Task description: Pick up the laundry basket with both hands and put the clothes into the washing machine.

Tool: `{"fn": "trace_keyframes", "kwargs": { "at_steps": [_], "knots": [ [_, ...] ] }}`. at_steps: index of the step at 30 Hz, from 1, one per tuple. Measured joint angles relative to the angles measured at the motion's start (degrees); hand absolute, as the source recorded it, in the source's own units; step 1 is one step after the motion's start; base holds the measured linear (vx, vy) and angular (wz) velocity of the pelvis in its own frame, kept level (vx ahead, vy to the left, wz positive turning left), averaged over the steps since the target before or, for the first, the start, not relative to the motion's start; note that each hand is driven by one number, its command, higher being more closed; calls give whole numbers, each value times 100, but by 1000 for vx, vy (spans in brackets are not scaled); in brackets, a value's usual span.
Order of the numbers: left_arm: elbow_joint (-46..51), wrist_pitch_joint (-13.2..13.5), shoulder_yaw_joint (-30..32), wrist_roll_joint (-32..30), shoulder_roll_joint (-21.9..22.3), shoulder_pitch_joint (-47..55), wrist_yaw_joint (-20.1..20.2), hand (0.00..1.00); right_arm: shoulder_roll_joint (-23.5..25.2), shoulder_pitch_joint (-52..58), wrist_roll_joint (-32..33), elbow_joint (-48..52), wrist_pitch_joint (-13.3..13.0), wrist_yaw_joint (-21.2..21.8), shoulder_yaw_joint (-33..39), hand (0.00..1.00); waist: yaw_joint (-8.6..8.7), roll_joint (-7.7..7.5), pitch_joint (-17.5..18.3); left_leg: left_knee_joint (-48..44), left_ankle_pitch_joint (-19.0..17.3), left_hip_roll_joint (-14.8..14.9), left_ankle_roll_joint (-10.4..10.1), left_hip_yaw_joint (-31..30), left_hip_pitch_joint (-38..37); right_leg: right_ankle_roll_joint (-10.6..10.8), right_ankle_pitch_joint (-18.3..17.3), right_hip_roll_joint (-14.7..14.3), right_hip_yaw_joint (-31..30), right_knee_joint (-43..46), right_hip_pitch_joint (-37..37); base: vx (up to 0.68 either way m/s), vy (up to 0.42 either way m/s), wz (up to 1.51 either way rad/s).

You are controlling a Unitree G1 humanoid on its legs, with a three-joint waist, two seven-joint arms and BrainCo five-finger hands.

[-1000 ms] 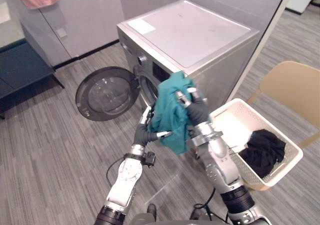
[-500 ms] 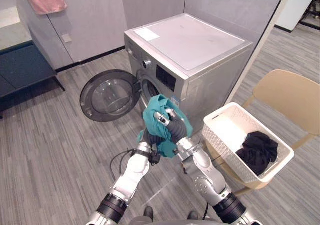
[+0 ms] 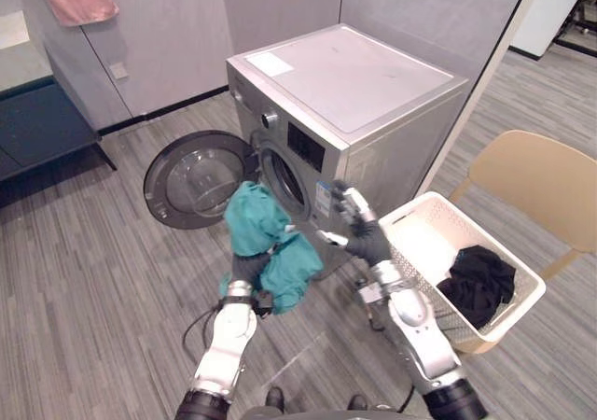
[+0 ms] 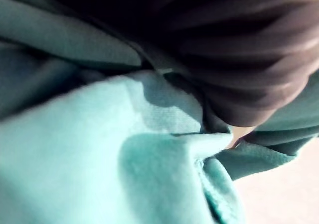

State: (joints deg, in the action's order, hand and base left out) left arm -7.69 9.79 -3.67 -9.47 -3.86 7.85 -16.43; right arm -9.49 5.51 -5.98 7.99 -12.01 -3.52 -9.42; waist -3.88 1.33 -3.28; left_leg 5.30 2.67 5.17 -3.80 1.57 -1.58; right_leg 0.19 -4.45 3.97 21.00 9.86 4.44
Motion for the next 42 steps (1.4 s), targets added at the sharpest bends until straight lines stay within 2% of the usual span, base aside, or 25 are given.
{"fn": "trace_keyframes", "kwargs": {
  "at_steps": [6, 9, 10, 12, 14, 15, 16, 19, 22, 23, 24, 25, 26, 27, 28, 30, 32, 34, 35, 36, 37, 38, 39, 40, 42],
  "knots": [
    [-692, -66, 238, 167, -42, 221, 34, 100, -51, 499, -616, -1049, 70, -13, 586, 0, 9, -6, 0, -83, 4, -35, 1, -242, 366, 69, -171, 104, 205, 245, 294, 23, -23, 22],
    [-889, -119, 402, 267, -37, 337, 162, 100, 37, 539, -558, -2388, 236, -50, 1277, 0, 23, -28, -41, -230, 85, -206, 46, -616, 746, 137, -540, 436, 668, 779, 542, 17, -28, 88],
    [-886, -121, 445, 326, -43, 370, 201, 100, 58, 548, -532, -2881, 282, -144, 1564, 0, 16, -41, -110, -197, 36, -250, 223, -588, 819, 167, -688, 634, 915, 931, 543, 4, -9, 102],
    [-883, -152, 492, 447, -54, 417, 280, 100, 129, 534, -397, -3518, 403, -294, 1908, 0, 43, -51, -151, -233, -73, -154, 763, 273, 982, 211, -744, 827, 1348, 910, 464, 32, -1, 131],
    [-861, -183, 584, 487, 21, 441, 308, 100, 116, 350, -357, -4270, 479, -430, 2150, 0, 195, 9, -297, -400, -38, 77, 717, 1487, 1032, 182, -748, 1063, 1825, 1038, 302, 152, 39, 132],
    [-861, -197, 607, 492, 85, 458, 338, 100, 108, 248, -352, -4635, 558, -431, 2266, 0, 231, 12, -346, -563, 190, 119, 550, 1771, 1093, 244, -799, 1167, 1962, 1173, 243, 171, 58, 89],
    [-861, -201, 605, 498, 94, 455, 365, 100, 111, 190, -333, -4786, 606, -441, 2307, 0, 245, 13, -363, -599, 239, 73, 405, 1731, 1082, 247, -797, 1179, 2009, 1166, 190, 192, 73, 88],
    [-856, -199, 614, 552, 68, 451, 396, 100, 343, -73, -232, -5202, 695, -530, 2303, 0, 253, -65, -466, -685, 151, -62, 309, 1595, 1094, 490, -634, 1198, 2059, 738, -131, 176, 84, 49],
    [-755, -204, 611, 660, 110, 511, 433, 100, 474, -255, -240, -5413, 750, -528, 2288, 0, 136, -243, -642, -1451, -667, -206, 376, 1581, 1209, 677, -706, 1496, 2014, 976, -280, 156, 157, 8],
    [-669, -207, 594, 661, 128, 621, 516, 100, 443, -245, -239, -5419, 786, -530, 2291, 0, 159, -276, -681, -1702, -1012, -296, 408, 1496, 1228, 598, -815, 1823, 1882, 1530, -198, 184, 216, 32],
    [-569, -212, 517, 660, 130, 712, 525, 100, 407, -186, -237, -5355, 845, -532, 2278, 0, 244, -280, -740, -1869, -1197, -421, 514, 1403, 1188, 47, -719, 2154, 1429, 2459, 109, 155, 181, 41],
    [-517, -212, 472, 660, 116, 746, 521, 100, 403, -137, -235, -5314, 854, -533, 2242, 0, 321, -262, -773, -1946, -1280, -442, 575, 1345, 1128, -280, -525, 2220, 1005, 2960, 339, 220, 198, 50],
    [-476, -211, 379, 658, 20, 703, 518, 100, 443, -36, -233, -5250, 852, -535, 2135, 0, 352, -169, -886, -2083, -1449, -392, 597, 1159, 1004, -74, -674, 1977, 75, 3688, 813, 166, 97, 42],
    [-474, -212, 367, 658, 11, 670, 518, 100, 479, -3, -231, -5235, 852, -532, 2067, 0, 387, -144, -931, -2101, -1515, -346, 618, 1082, 941, 114, -870, 1746, -209, 3873, 985, 331, 138, 53],
    [-464, -211, 346, 658, -57, 626, 504, 100, 532, -3, -216, -5191, 847, -530, 1962, 0, 479, -196, -991, -2053, -1588, -330, 623, 962, 786, 152, -1093, 1413, -425, 3969, 1259, 336, 82, 40],
    [-465, -212, 339, 658, -149, 592, 499, 100, 571, -3, -173, -5182, 845, -532, 1888, 0, 546, -229, -1106, -1872, -1688, -361, 626, 944, 491, 181, -1172, 1087, -329, 3544, 1695, 354, 46, 21],
    [-480, -217, 278, 659, -157, 462, 517, 100, 554, -1, -136, -5094, 843, -539, 1894, 0, 650, -272, -1128, -1650, -1785, -428, 505, 925, 143, 166, -920, 855, 325, 2354, 2142, 471, -2, 20],
    [-481, -219, 121, 657, -177, 331, 519, 100, 545, 129, -138, -4908, 837, -537, 1888, 0, 657, -356, -1084, -1583, -1950, -487, 277, 943, -192, -156, -414, 641, 769, 1642, 2225, 572, -38, 29],
    [-488, -220, 0, 655, -205, 321, 558, 100, 538, 230, -141, -4800, 833, -526, 1873, 0, 729, -342, -1072, -1747, -2067, -506, 73, 925, -363, -922, 41, 560, 712, 1615, 2168, 678, -67, 38],
    [-510, -231, -63, 650, -124, 240, 632, 100, 470, 199, -141, -4743, 835, -508, 1873, 0, 792, -133, -1050, -2065, -2094, -319, -47, 966, -295, -871, -95, 507, 836, 1712, 2061, 678, -74, 25],
    [-488, -230, -104, 648, -69, 204, 652, 100, 474, 150, -140, -4632, 823, -503, 1852, 0, 790, -84, -1053, -2685, -1977, -170, -264, 1061, -107, -876, -264, 453, 882, 1682, 1908, 679, -94, -10],
    [-491, -236, -121, 649, -19, 200, 664, 100, 467, 146, -140, -4457, 816, -489, 1842, 0, 797, -16, -1094, -3674, -1735, 3, -590, 1127, 149, -883, -345, 321, 875, 1606, 1642, 664, -98, -46],
    [-487, -232, -94, 652, 119, 256, 730, 100, 455, 190, -139, -4219, 800, -486, 1822, 0, 755, 56, -1111, -5071, -1198, 357, -649, 1117, 536, -858, -397, -9, 686, 1233, 1077, 656, -87, -65],
    [-475, -228, -90, 654, 158, 311, 756, 100, 454, 208, -137, -4110, 789, -496, 1777, 0, 721, 70, -1108, -5658, -1197, 521, -634, 1126, 643, -857, -398, -180, 541, 1004, 780, 619, -41, -112],
    [-359, -221, -250, 656, 154, 365, 819, 100, 520, 314, -135, -3635, 670, -509, 1729, 0, 553, -25, -1084, -6859, -1445, 858, -274, 1187, 1236, -855, -398, -413, 24, 523, -4, 606, 37, -127]
  ]
}}
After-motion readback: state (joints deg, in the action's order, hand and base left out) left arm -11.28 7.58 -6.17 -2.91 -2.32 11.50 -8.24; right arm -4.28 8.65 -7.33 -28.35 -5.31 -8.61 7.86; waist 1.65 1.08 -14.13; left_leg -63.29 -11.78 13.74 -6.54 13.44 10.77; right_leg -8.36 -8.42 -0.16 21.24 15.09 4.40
